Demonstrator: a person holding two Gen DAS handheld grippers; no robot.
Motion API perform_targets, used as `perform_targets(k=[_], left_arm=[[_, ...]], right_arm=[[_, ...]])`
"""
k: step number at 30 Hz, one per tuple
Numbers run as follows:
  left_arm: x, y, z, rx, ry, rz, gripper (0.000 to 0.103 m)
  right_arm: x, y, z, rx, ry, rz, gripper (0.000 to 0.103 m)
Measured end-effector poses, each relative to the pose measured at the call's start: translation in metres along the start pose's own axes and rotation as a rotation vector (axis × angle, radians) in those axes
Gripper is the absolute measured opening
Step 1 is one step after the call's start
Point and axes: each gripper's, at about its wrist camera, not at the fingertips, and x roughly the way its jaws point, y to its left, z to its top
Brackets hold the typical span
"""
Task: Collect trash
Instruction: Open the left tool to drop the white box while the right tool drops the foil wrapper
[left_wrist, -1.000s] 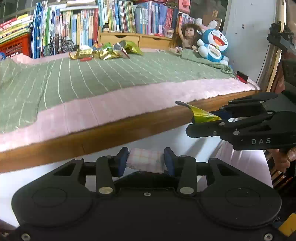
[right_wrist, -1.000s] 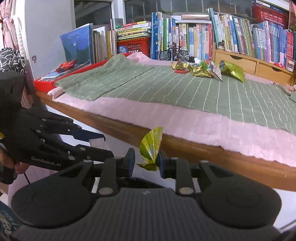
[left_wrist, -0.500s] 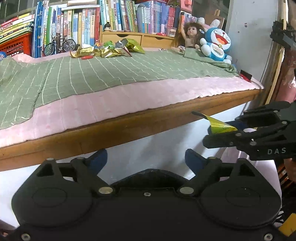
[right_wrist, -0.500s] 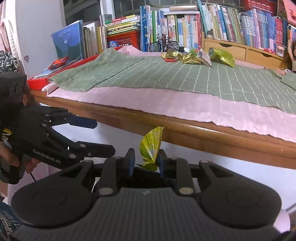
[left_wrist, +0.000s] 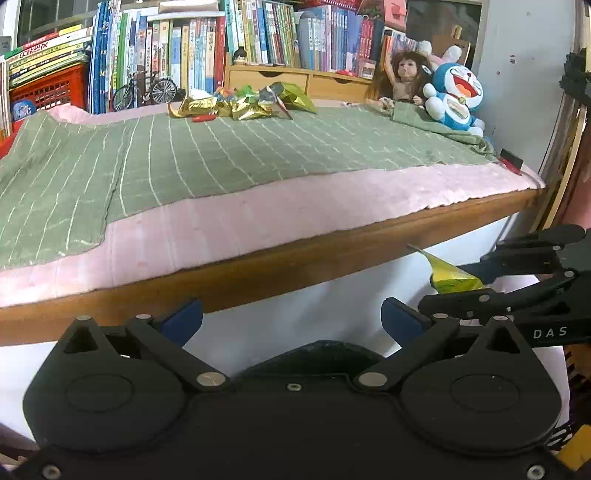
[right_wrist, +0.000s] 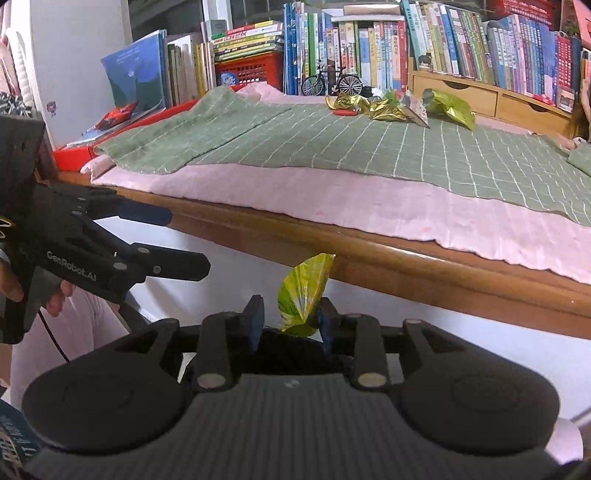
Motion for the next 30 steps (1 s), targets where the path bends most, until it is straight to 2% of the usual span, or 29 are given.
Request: perform_targets(k=[1, 2, 4, 10, 21, 30], left_arm=[[0.0, 0.001, -0.001, -0.004, 0.003, 0.0, 0.103], [0.0, 0.002, -0.001, -0.011, 0.006, 0.001, 0.103], [0.001, 0.004, -0.003, -0.024, 0.01, 0.006, 0.103], [0.002, 0.01, -0.003, -0.048, 0.024, 0.024, 0.103], [0.003, 0.004, -0.001, -0.047, 0.033, 0.02, 0.103], [0.0, -0.001, 0.011, -0.041, -0.002, 0.018, 0.103]], right_arm=[[0.003, 0.001, 0.0, -0.01, 0.008, -0.008, 0.072], [0.005, 0.002, 0.001, -0.018, 0.014, -0.022, 0.092], [0.009, 0.006, 0.001, -0.04, 0.017, -0.061, 0.103], [0.013, 0.013, 0.003, -0.104, 0.032, -0.075, 0.103], [0.011, 0.009, 0.005, -0.089, 0.035, -0.072, 0.103], [0.002, 0.006, 0.016, -0.079, 0.003, -0.07, 0.103]])
